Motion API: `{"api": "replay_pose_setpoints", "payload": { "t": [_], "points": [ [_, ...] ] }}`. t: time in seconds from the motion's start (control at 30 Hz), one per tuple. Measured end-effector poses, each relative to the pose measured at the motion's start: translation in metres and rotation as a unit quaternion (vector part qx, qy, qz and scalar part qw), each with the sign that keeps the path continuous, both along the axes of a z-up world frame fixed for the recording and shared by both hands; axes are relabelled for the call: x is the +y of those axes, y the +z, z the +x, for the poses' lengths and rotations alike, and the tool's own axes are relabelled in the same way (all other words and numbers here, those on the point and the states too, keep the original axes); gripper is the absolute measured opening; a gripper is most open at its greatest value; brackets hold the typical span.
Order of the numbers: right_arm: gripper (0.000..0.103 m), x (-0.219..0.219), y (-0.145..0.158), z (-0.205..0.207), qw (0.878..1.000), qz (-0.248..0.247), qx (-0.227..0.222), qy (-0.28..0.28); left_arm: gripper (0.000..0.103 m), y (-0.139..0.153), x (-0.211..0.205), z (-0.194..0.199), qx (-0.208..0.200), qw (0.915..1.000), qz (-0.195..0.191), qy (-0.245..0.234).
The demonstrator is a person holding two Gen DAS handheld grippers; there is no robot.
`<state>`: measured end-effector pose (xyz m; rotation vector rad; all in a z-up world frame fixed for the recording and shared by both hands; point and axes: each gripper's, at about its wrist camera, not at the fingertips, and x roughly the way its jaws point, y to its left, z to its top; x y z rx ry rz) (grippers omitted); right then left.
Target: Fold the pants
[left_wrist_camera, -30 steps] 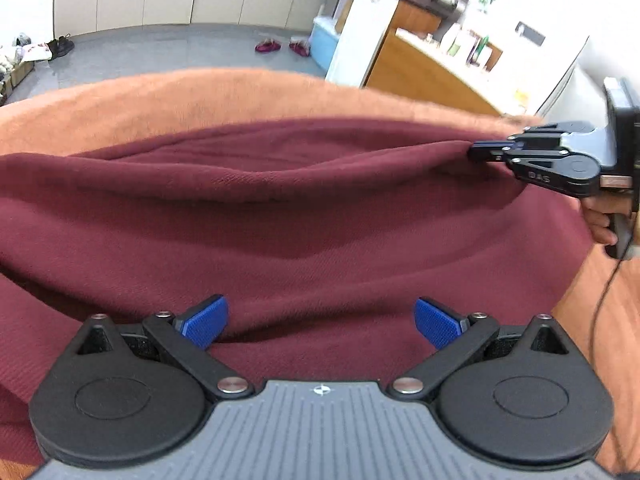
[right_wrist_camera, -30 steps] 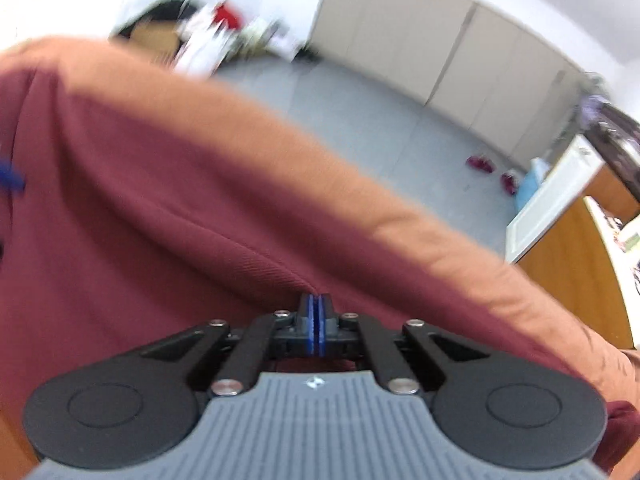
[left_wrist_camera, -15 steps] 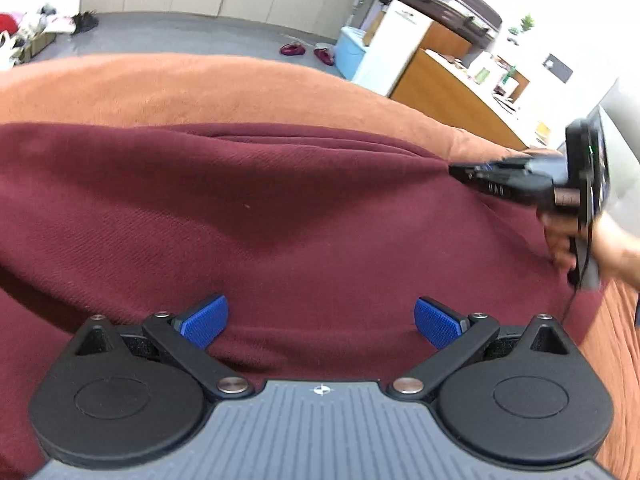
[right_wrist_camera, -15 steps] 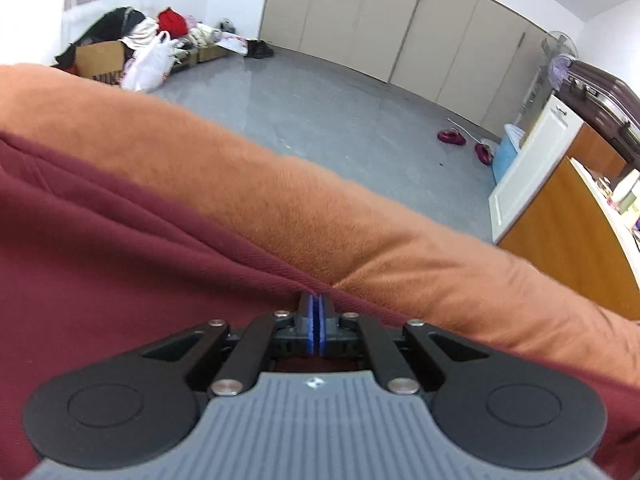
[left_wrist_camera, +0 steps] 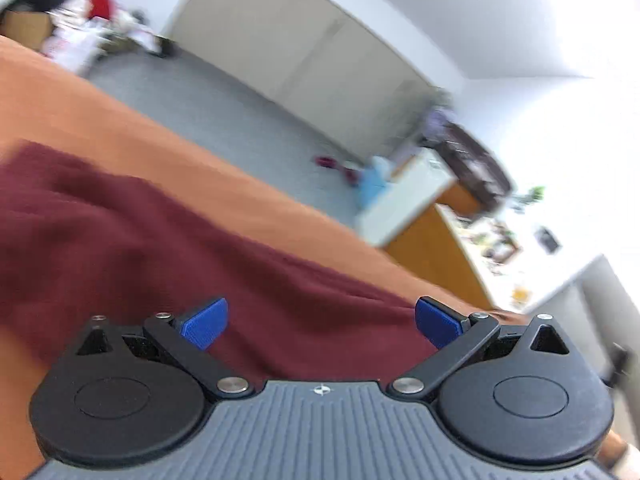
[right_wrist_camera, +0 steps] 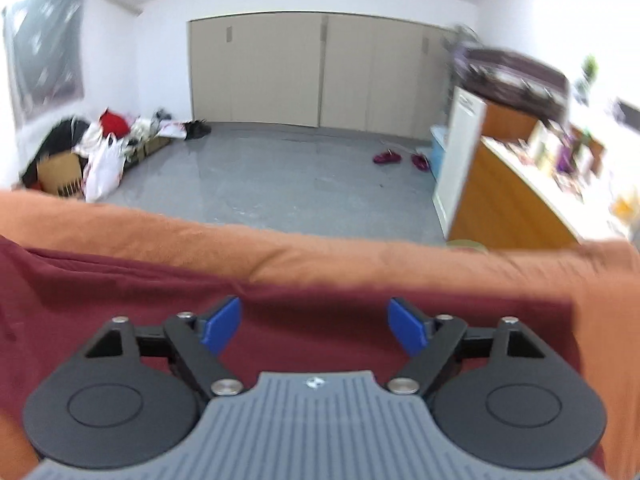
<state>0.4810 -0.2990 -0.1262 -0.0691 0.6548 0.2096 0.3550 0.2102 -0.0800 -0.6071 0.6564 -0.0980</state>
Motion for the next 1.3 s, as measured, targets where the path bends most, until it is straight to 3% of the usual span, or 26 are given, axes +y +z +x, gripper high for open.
{"api": "replay_pose_setpoints", "payload": {
  "t": [0.07, 0.17, 0.23, 0.3, 0.43, 0.5, 0.6, 0.67, 0.87, 0.93, 1.03, 1.07, 1.1, 1.13, 1.17, 1.2, 1.23, 1.27, 1.3],
  "points": [
    [0.081, -0.032, 0.008, -0.034, 0.999, 0.032, 0.011, -0.034, 0.103, -0.002, 0.024, -0.02, 0.023, 0.9988, 0.002, 0.043],
    [0.083, -0.087, 0.003, -0.082, 0.984, 0.133, 0.037, -0.117, 0.103, -0.027, 0.062, -0.048, 0.046, 0.9889, -0.078, 0.117],
    [0.083, -0.122, -0.013, -0.11, 0.962, 0.201, 0.053, -0.179, 0.103, -0.053, 0.084, -0.055, 0.076, 0.974, -0.128, 0.171],
    [0.083, -0.149, -0.032, -0.125, 0.94, 0.24, 0.076, -0.231, 0.103, -0.077, 0.096, -0.056, 0.098, 0.9604, -0.173, 0.195],
    [0.083, -0.178, -0.077, -0.142, 0.893, 0.328, 0.105, -0.289, 0.103, -0.104, 0.101, -0.056, 0.081, 0.9433, -0.229, 0.226],
    [0.083, -0.185, -0.096, -0.141, 0.868, 0.381, 0.101, -0.301, 0.103, -0.109, 0.099, -0.043, 0.097, 0.9464, -0.204, 0.231],
    [0.083, -0.199, -0.126, -0.131, 0.813, 0.466, 0.094, -0.336, 0.103, -0.11, 0.094, -0.026, 0.102, 0.9525, -0.166, 0.234],
    [0.083, -0.202, -0.139, -0.116, 0.795, 0.486, 0.1, -0.35, 0.103, -0.11, 0.087, -0.012, 0.097, 0.9563, -0.159, 0.225],
    [0.086, -0.197, -0.147, -0.067, 0.816, 0.469, 0.079, -0.33, 0.103, -0.112, 0.074, 0.006, 0.106, 0.9596, -0.13, 0.226],
    [0.091, -0.197, -0.149, -0.059, 0.81, 0.477, 0.068, -0.334, 0.103, -0.113, 0.07, 0.011, 0.107, 0.9596, -0.121, 0.231],
    [0.089, -0.198, -0.151, -0.04, 0.804, 0.484, 0.061, -0.341, 0.103, -0.112, 0.058, 0.015, 0.096, 0.9568, -0.098, 0.256],
    [0.084, -0.199, -0.153, -0.034, 0.802, 0.485, 0.057, -0.343, 0.103, -0.112, 0.053, 0.016, 0.089, 0.9574, -0.084, 0.261],
    [0.066, -0.2, -0.153, -0.029, 0.803, 0.481, 0.056, -0.348, 0.103, -0.112, 0.047, 0.019, 0.082, 0.9582, -0.069, 0.265],
    [0.037, -0.204, -0.155, -0.022, 0.804, 0.472, 0.062, -0.358, 0.103, -0.111, 0.042, 0.02, 0.074, 0.9587, -0.054, 0.269],
    [0.02, -0.205, -0.156, -0.019, 0.804, 0.461, 0.07, -0.369, 0.103, -0.111, 0.038, 0.019, 0.069, 0.9578, -0.047, 0.275],
    [0.01, -0.206, -0.157, -0.021, 0.801, 0.456, 0.079, -0.38, 0.103, -0.11, 0.036, 0.019, 0.069, 0.9565, -0.044, 0.28],
    [0.009, -0.21, -0.162, -0.025, 0.79, 0.478, 0.077, -0.377, 0.095, -0.108, 0.034, 0.018, 0.072, 0.954, -0.042, 0.288],
    [0.008, -0.213, -0.166, -0.029, 0.782, 0.496, 0.07, -0.371, 0.066, -0.107, 0.031, 0.019, 0.07, 0.9532, -0.048, 0.29],
    [0.008, -0.216, -0.168, -0.034, 0.782, 0.499, 0.067, -0.367, 0.052, -0.106, 0.032, 0.017, 0.06, 0.9568, -0.064, 0.277]
  ]
}}
